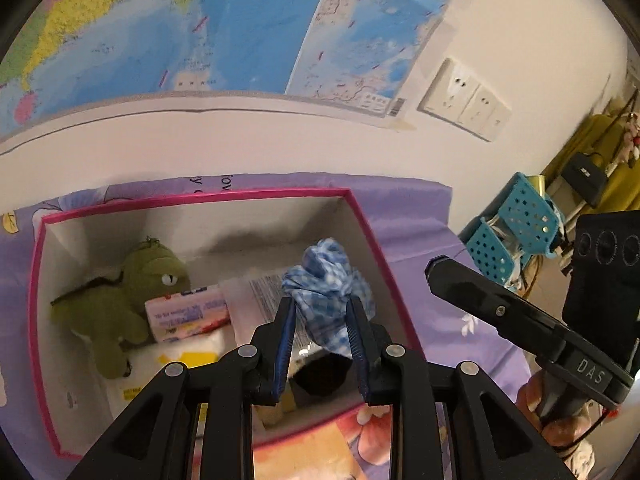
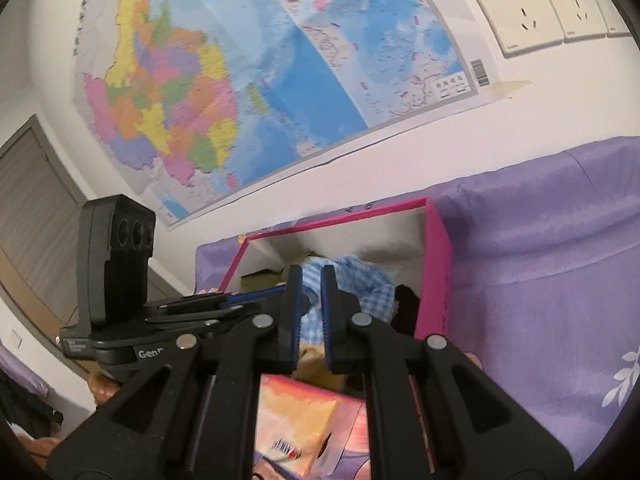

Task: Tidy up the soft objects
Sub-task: 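Carry the scrunchie into the pink box and open the right gripper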

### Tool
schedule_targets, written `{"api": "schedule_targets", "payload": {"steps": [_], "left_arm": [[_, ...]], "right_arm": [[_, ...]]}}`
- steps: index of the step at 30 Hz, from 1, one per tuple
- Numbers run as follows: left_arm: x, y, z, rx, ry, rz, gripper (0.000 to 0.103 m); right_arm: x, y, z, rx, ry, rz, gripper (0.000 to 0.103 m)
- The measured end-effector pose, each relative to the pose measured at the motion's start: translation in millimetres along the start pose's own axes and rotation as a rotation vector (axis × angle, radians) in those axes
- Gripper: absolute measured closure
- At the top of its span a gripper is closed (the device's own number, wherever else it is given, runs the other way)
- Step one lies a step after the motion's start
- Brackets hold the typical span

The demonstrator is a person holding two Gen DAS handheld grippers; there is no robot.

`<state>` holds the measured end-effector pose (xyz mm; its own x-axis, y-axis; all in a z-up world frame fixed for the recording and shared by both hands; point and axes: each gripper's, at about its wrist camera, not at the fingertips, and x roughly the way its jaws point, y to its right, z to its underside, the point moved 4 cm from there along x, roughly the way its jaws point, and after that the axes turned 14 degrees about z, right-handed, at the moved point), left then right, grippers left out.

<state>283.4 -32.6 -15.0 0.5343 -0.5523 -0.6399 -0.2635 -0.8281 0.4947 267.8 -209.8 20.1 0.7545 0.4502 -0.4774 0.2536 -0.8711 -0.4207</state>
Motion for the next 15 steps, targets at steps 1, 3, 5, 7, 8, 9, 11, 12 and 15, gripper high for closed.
{"api": "schedule_targets", "payload": {"steps": [1, 3, 5, 7, 8, 9, 11, 12, 15], "left_arm": [[3.5, -3.2, -1.4, -0.013, -0.004, -0.008, 0.077], [6.0, -7.2, -1.6, -0.025, -0.004, -0.021, 0.075], [7.1, -12.1, -0.6, -0.039, 0.000, -0.034, 0.071], [6.3, -16.4, 2.2, -0.046, 0.008, -0.047, 0.067], [5.7, -18.2, 3.4, -0.045, 0.011, -0.053, 0.066], [4.9, -18.9, 4.4, -0.043, 0.014, -0.059, 0.064], [1.6, -20.0, 6.6, -0.043, 0.026, -0.071, 0.059], [-0.5, -20.1, 7.1, -0.039, 0.033, -0.076, 0.058], [-6.6, -19.3, 7.9, -0.026, 0.050, -0.095, 0.057]], "right_arm": [[3.7, 2.1, -0.8, 0.006, -0.005, 0.004, 0.093], [9.1, 5.6, -0.8, 0.015, -0.011, 0.013, 0.093], [12.3, 6.5, 2.6, 0.009, -0.021, 0.022, 0.092], [13.6, 5.2, 7.3, -0.014, -0.028, 0.033, 0.091], [14.0, 5.1, 9.6, -0.023, -0.030, 0.044, 0.091], [14.1, 5.2, 11.2, -0.029, -0.028, 0.054, 0.091], [14.1, 3.5, 15.1, -0.051, -0.030, 0.060, 0.086], [13.6, 3.0, 17.2, -0.055, -0.033, 0.063, 0.081], [13.8, 0.9, 20.6, -0.075, -0.037, 0.064, 0.077]]}}
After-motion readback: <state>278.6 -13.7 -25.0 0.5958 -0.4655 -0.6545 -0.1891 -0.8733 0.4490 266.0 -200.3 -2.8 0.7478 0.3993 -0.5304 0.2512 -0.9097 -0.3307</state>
